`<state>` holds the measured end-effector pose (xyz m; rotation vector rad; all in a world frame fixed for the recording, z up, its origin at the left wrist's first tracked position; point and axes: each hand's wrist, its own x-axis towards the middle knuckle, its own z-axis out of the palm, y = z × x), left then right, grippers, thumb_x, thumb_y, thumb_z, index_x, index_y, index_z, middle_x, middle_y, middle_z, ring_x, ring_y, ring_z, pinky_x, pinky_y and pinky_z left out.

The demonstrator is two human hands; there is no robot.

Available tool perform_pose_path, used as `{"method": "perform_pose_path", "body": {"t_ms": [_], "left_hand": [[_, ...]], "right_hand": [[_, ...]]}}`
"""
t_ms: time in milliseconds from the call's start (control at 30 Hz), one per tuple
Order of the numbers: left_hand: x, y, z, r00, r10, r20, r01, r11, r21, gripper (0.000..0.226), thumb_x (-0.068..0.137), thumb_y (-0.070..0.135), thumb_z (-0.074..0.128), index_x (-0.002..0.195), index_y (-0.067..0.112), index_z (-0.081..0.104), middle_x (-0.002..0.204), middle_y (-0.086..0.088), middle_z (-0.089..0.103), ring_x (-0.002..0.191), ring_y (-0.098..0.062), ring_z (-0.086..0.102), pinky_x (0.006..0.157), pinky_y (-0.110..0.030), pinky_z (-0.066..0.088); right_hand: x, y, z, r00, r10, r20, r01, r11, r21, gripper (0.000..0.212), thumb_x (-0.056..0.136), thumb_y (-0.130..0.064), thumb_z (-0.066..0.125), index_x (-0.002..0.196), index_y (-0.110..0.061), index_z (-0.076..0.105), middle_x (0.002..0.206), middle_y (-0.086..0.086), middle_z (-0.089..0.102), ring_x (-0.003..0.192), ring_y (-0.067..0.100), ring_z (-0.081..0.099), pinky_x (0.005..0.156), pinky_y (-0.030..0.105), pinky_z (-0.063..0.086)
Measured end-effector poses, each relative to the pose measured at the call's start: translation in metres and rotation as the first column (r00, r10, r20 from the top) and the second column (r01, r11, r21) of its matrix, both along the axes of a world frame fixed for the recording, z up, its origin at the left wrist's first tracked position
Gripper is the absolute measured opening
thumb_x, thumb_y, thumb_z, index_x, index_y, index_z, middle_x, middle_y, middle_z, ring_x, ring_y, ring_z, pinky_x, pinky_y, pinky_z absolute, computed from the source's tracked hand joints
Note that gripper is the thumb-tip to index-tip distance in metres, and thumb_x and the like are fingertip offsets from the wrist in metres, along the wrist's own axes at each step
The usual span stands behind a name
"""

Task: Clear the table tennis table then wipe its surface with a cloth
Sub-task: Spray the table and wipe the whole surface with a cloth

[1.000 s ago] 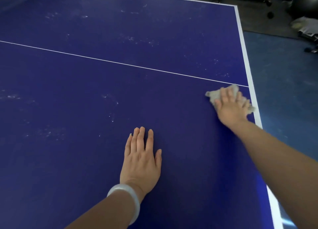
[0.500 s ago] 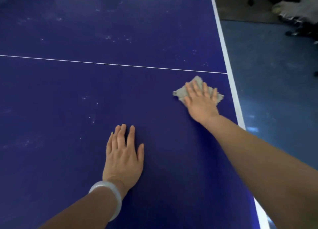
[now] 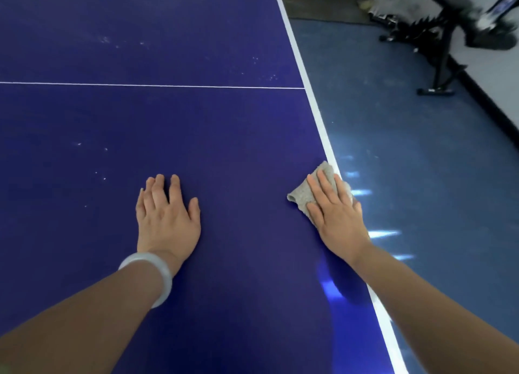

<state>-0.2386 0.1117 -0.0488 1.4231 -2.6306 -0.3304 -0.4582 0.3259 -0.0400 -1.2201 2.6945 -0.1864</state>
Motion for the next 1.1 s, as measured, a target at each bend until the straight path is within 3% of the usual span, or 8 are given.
{"method": "perform_pose_path", "body": {"t_ms": [300, 433, 567, 700, 867, 933, 1000, 1100], "left_hand": [[0.035, -0.007, 0.016, 0.959, -0.083, -0.270, 0.166, 0.940, 0.299, 0.055, 0.101, 0.035, 0.043, 0.151, 0.016, 0.031, 0.160, -0.003, 0.014, 0.149, -0.019, 0.004, 0.122, -0.041, 0.007], [0.113, 0.014, 0.017, 0.949, -0.238, -0.204, 0.273, 0.948, 0.161, 0.055, 0.098, 0.027, 0.048, 0.149, 0.011, 0.034, 0.157, -0.006, 0.023, 0.148, -0.020, 0.012, 0.121, -0.040, 0.012], [0.177, -0.002, 0.007, 0.979, -0.195, -0.057, 0.196, 0.980, 0.015, 0.059, 0.093, 0.024, 0.053, 0.144, 0.000, 0.039, 0.151, -0.018, 0.031, 0.145, -0.032, 0.020, 0.119, -0.049, 0.015], [0.210, -0.045, 0.004, 0.999, -0.003, 0.043, 0.003, 1.000, 0.001, 0.062, 0.093, 0.030, 0.051, 0.145, -0.001, 0.036, 0.150, -0.024, 0.028, 0.143, -0.038, 0.020, 0.118, -0.054, 0.016], [0.231, -0.047, 0.000, 0.997, 0.037, 0.064, -0.036, 0.999, -0.011, 0.068, 0.096, 0.046, 0.025, 0.154, 0.011, 0.018, 0.160, -0.014, 0.015, 0.149, -0.027, 0.005, 0.122, -0.044, 0.003], [0.229, -0.044, 0.001, 0.996, 0.055, 0.067, -0.054, 0.998, -0.017, 0.069, 0.096, 0.049, 0.017, 0.155, 0.015, 0.011, 0.162, -0.009, 0.010, 0.150, -0.022, -0.001, 0.122, -0.039, -0.003], [0.226, -0.043, 0.003, 0.996, 0.057, 0.072, -0.056, 0.998, -0.015, 0.069, 0.095, 0.050, 0.013, 0.155, 0.016, 0.010, 0.162, -0.008, 0.008, 0.150, -0.020, -0.003, 0.122, -0.039, -0.004], [0.227, -0.044, 0.001, 0.995, 0.064, 0.074, -0.063, 0.998, -0.023, 0.068, 0.096, 0.052, 0.008, 0.155, 0.018, 0.009, 0.162, -0.006, 0.007, 0.150, -0.019, -0.004, 0.122, -0.039, -0.002]], "right_hand": [[0.098, 0.073, -0.015, 0.960, -0.253, -0.117, 0.256, 0.967, 0.012, 0.062, 0.097, -0.050, 0.003, 0.155, -0.032, 0.006, 0.162, -0.013, -0.001, 0.150, 0.018, 0.001, 0.119, 0.053, 0.011], [0.152, 0.058, -0.019, 0.859, -0.485, -0.164, 0.484, 0.874, -0.049, 0.062, 0.096, -0.042, 0.018, 0.154, -0.021, 0.023, 0.162, 0.003, 0.014, 0.147, 0.029, 0.019, 0.113, 0.063, 0.020], [0.217, -0.006, -0.016, 0.978, -0.100, -0.186, 0.086, 0.993, -0.081, 0.059, 0.097, -0.040, 0.026, 0.152, -0.017, 0.030, 0.159, 0.004, 0.025, 0.145, 0.034, 0.024, 0.111, 0.063, 0.023], [0.204, -0.018, -0.018, 0.946, 0.214, -0.245, -0.224, 0.975, -0.012, 0.058, 0.099, -0.043, 0.024, 0.153, -0.022, 0.027, 0.161, -0.001, 0.020, 0.147, 0.030, 0.022, 0.113, 0.059, 0.014], [0.146, 0.021, -0.025, 0.894, -0.423, -0.144, 0.417, 0.906, -0.073, 0.054, 0.102, -0.040, 0.027, 0.153, -0.024, 0.026, 0.162, 0.000, 0.017, 0.146, 0.032, 0.019, 0.115, 0.062, 0.011], [0.164, 0.008, -0.023, 0.843, -0.521, -0.129, 0.510, 0.853, -0.114, 0.053, 0.103, -0.037, 0.026, 0.153, -0.020, 0.027, 0.161, 0.005, 0.021, 0.145, 0.035, 0.021, 0.114, 0.064, 0.011], [0.199, -0.024, -0.021, 0.866, -0.460, -0.196, 0.439, 0.887, -0.146, 0.057, 0.098, -0.039, 0.025, 0.149, -0.015, 0.035, 0.156, 0.010, 0.032, 0.141, 0.039, 0.031, 0.113, 0.065, 0.016], [0.258, -0.084, -0.019, 0.974, 0.028, -0.225, -0.054, 0.993, -0.110, 0.059, 0.096, -0.040, 0.026, 0.151, -0.018, 0.034, 0.158, 0.005, 0.029, 0.144, 0.034, 0.028, 0.114, 0.061, 0.016]]}}
